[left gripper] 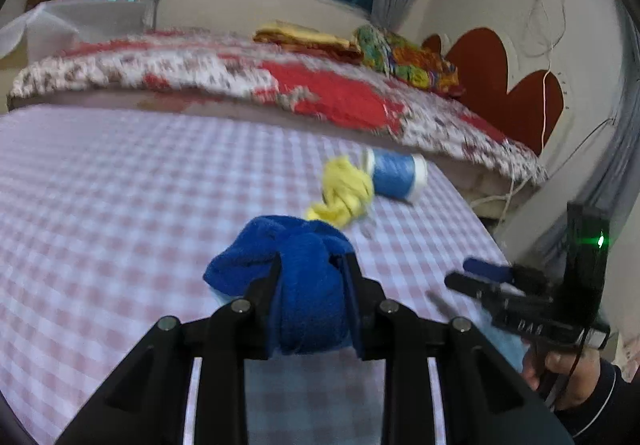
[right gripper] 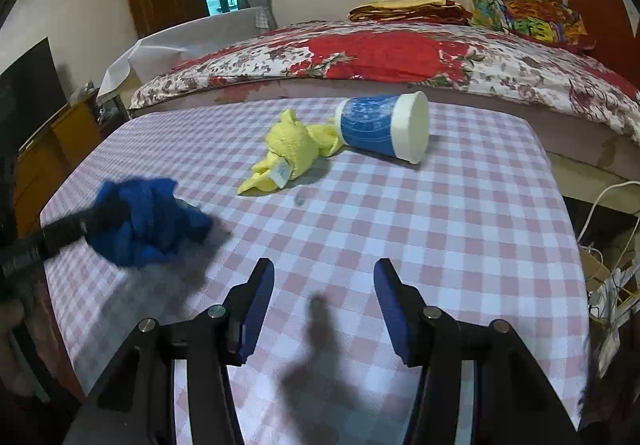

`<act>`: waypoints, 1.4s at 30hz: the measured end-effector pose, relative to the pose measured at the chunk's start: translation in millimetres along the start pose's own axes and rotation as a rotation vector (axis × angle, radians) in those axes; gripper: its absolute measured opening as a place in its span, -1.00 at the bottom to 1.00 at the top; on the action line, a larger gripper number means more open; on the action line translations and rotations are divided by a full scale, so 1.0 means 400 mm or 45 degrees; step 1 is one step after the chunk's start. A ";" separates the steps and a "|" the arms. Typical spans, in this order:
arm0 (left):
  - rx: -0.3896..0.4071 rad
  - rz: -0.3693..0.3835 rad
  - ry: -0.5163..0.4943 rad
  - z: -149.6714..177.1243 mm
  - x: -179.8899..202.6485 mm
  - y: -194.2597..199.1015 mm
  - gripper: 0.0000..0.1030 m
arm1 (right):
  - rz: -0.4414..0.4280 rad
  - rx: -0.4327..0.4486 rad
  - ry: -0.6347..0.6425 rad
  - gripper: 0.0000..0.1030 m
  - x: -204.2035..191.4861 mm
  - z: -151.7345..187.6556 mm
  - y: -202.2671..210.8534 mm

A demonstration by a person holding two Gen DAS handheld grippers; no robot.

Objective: Collect trash
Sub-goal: 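Pass the blue cloth from the right tool to the left tool, then grasp the yellow cloth with the right tool while the left tool holds the blue cloth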

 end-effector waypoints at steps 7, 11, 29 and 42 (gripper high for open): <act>-0.115 -0.053 -0.028 0.057 -0.036 -0.048 -0.67 | -0.011 -0.014 0.024 0.05 -0.028 -0.026 -0.036; -0.155 -0.065 -0.038 0.111 -0.038 -0.030 -0.67 | -0.023 -0.009 0.032 0.05 -0.042 -0.038 -0.050; -0.119 -0.083 0.073 0.098 -0.084 -0.040 -0.59 | -0.066 -0.088 -0.004 0.03 -0.115 -0.209 -0.285; -0.100 -0.104 -0.005 0.111 -0.043 0.019 -0.62 | -0.142 -0.024 0.159 -0.75 -0.168 -0.102 -0.110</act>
Point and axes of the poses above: each gripper's, at about its wrist camera, not at the fingertips, and y roughly against the way its jaws point, x to its right, z to its underside, the point moved 8 cm from there along -y, roughly the way its jaws point, and after that the axes turned 4 degrees about z, right-handed, at the moved point
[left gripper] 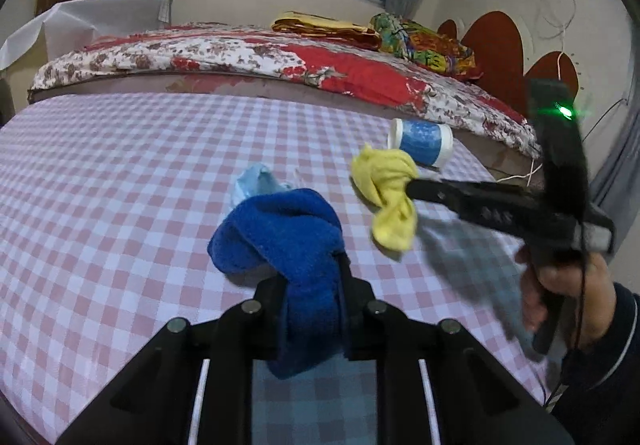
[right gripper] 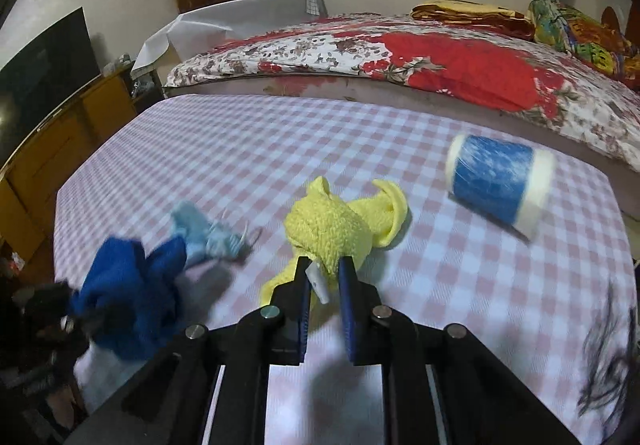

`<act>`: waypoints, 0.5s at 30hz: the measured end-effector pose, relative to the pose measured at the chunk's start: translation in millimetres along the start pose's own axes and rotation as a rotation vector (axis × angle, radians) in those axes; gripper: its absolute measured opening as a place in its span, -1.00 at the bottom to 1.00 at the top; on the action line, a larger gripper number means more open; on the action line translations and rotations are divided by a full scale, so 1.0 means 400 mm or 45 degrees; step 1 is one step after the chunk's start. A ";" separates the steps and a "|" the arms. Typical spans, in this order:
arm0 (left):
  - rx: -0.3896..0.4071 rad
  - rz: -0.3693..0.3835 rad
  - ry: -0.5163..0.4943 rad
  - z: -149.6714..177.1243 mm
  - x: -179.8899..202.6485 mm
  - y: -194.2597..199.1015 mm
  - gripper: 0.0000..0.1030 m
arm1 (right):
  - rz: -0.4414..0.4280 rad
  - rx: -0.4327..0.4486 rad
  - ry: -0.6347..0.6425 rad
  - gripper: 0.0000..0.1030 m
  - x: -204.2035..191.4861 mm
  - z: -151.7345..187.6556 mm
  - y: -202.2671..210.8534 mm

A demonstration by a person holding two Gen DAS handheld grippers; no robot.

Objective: Collect trash
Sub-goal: 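Grasp the yellow cloth with the right tool while the left tool holds the blue cloth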

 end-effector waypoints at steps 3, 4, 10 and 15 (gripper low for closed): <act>-0.013 -0.014 -0.030 0.015 0.028 0.002 -0.65 | 0.018 0.016 -0.011 -0.82 0.017 0.041 0.069; -0.021 -0.016 -0.047 0.023 0.044 0.002 -0.65 | 0.027 0.022 -0.018 -0.84 0.025 0.054 0.093; -0.028 -0.010 -0.071 0.054 0.108 0.017 -0.66 | 0.102 0.050 -0.054 -0.93 0.073 0.126 0.221; -0.016 -0.033 -0.052 0.069 0.126 0.035 -0.66 | 0.122 0.051 -0.092 0.00 0.100 0.150 0.258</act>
Point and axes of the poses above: each gripper's, at about its wrist camera, not at the fingertips, and y roughly against the way its jaws point, x to its right, z to its underside, the point moved 8 cm from there along -y, roughly the way its jaws point, and after that the axes turned 4 degrees about z, right-handed, at the moved point
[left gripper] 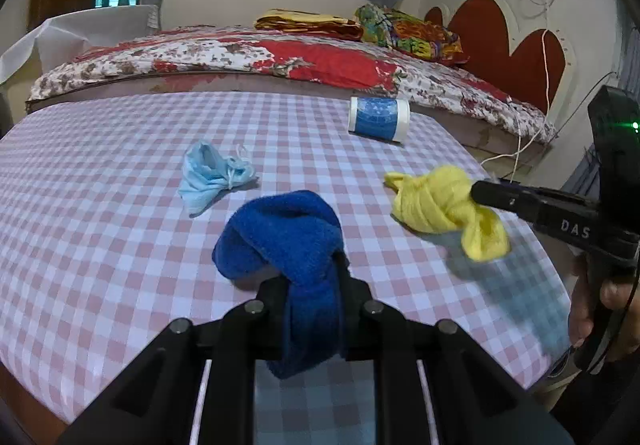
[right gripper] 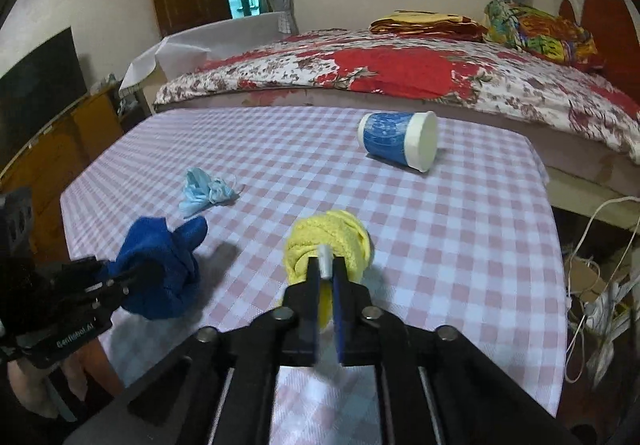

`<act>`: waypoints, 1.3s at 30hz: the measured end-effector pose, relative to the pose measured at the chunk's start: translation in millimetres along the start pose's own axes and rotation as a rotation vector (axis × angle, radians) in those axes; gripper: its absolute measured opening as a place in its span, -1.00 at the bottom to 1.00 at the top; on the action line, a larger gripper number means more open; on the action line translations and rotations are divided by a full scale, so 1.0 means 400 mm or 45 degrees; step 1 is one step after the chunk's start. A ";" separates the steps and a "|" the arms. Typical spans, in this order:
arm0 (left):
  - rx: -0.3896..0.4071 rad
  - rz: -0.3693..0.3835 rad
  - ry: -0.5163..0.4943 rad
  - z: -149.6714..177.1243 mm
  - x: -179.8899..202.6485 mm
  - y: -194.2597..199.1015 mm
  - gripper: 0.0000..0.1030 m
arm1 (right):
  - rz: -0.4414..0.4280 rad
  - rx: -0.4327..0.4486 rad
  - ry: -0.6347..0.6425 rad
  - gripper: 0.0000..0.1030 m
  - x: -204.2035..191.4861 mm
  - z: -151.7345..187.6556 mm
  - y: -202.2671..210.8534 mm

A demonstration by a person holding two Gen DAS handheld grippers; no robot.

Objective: Collect trash
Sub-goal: 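Grasp the yellow cloth with the right tool while the left tool holds the blue cloth, then carry the blue cloth and yellow cloth over the black bin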

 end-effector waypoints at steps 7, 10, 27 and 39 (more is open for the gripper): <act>-0.019 -0.086 0.045 -0.003 -0.041 -0.026 -0.66 | 0.039 -0.154 0.032 0.49 -0.017 0.034 -0.083; -0.017 -0.071 0.055 0.008 -0.050 -0.036 -0.66 | 0.051 -0.186 0.060 0.45 -0.025 0.074 -0.087; 0.069 0.053 -0.082 -0.054 0.150 0.034 -0.66 | 0.133 0.029 -0.071 -0.36 0.084 0.062 0.149; 0.043 0.285 -0.303 -0.053 0.476 0.001 -0.66 | 0.354 0.096 -0.268 -0.36 0.330 0.188 0.383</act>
Point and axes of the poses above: each gripper's, at about its wrist camera, not at the fingertips, and y roughly against the way its jaws point, x to its right, z to its underside, the point moved 8 cm from there along -y, roughly the way its jaws point, and after that the axes turned 4 degrees about z, right-handed, at the moved point
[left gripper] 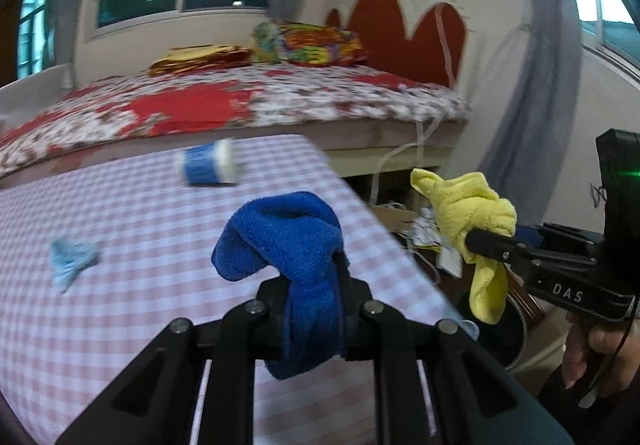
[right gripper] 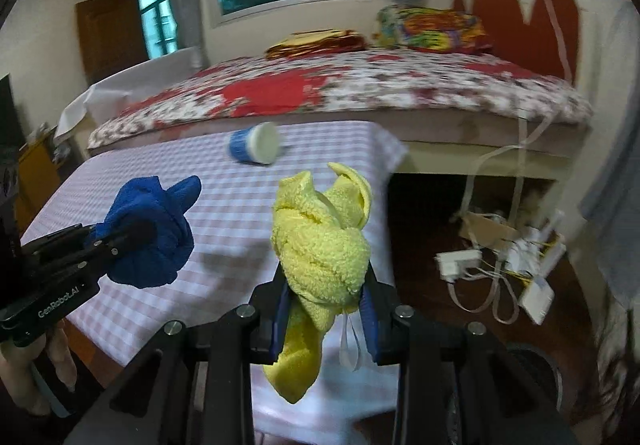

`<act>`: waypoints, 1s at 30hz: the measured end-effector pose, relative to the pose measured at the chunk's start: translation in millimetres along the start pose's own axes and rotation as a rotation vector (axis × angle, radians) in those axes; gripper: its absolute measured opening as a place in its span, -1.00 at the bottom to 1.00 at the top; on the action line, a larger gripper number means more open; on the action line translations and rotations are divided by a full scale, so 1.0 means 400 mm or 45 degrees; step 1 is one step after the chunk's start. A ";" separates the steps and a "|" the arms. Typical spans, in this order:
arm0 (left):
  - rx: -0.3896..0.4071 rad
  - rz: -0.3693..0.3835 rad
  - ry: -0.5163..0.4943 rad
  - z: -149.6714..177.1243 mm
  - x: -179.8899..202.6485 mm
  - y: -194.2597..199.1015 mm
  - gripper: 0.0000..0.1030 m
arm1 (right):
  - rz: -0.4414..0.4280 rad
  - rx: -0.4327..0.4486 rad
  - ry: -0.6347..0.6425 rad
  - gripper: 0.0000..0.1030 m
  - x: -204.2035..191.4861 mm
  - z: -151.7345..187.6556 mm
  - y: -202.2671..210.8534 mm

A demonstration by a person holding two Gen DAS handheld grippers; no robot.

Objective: Collect trash
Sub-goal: 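Carry the blue cloth and yellow cloth over the black bin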

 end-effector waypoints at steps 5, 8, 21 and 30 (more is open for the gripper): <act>-0.026 0.089 -0.073 -0.002 0.113 -0.037 -0.66 | 0.092 0.005 -0.079 -0.36 0.124 0.039 0.049; -0.040 0.138 -0.112 -0.002 0.175 -0.055 -0.66 | 0.137 0.004 -0.121 -0.36 0.190 0.062 0.074; -0.125 0.323 -0.257 0.045 0.414 -0.126 -0.66 | 0.330 -0.034 -0.268 -0.36 0.431 0.177 0.165; -0.237 0.468 -0.356 0.124 0.563 -0.189 -0.66 | 0.431 -0.119 -0.340 -0.36 0.553 0.294 0.194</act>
Point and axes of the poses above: each gripper's, at about its wrist camera, not at the fingertips, and y roughly against the way its jaws point, x to its right, z to its underside, the point moved 8 cm from there along -y, roughly the way its jaws point, and after that the axes turned 4 degrees about z, right-handed, at the moved point
